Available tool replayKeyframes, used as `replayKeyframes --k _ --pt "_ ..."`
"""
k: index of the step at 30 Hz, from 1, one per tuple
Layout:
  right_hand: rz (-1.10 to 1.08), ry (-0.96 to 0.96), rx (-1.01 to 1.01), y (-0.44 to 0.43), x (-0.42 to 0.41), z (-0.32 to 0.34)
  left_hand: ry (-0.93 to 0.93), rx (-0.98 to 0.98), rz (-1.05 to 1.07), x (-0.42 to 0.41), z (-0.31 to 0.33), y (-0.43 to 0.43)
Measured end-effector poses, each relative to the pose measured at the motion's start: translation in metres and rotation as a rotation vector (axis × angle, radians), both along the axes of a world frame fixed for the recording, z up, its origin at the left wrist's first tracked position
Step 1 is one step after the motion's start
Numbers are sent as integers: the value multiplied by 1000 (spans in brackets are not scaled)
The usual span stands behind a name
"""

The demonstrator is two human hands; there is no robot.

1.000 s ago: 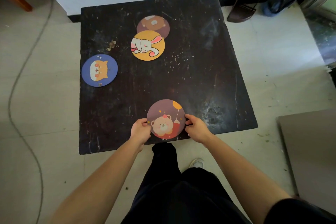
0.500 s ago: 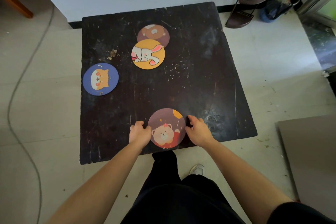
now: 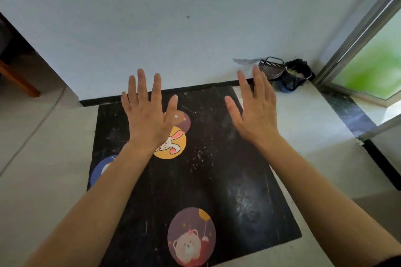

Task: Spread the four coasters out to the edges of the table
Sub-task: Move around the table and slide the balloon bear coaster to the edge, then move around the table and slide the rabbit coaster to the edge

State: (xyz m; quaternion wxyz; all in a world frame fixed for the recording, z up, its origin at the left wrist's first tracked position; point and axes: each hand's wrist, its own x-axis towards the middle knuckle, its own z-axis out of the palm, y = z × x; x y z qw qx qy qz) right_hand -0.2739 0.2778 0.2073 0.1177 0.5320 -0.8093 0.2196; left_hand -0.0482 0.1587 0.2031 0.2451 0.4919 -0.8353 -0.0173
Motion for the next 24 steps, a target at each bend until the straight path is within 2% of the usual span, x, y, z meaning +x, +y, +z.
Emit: replayKeyframes --k 5,9,18,24 --pt "10 132 -71 15 -42 19 6 -25 -16 -51 19 19" --pt "18 130 -90 48 -94 13 -10 3 -20 -107 20 51" --pt "22 109 -73 174 -302 -1 -77 81 88 -283 11 180" --pt "5 95 -39 229 -412 20 -80 87 26 -383 28 235"
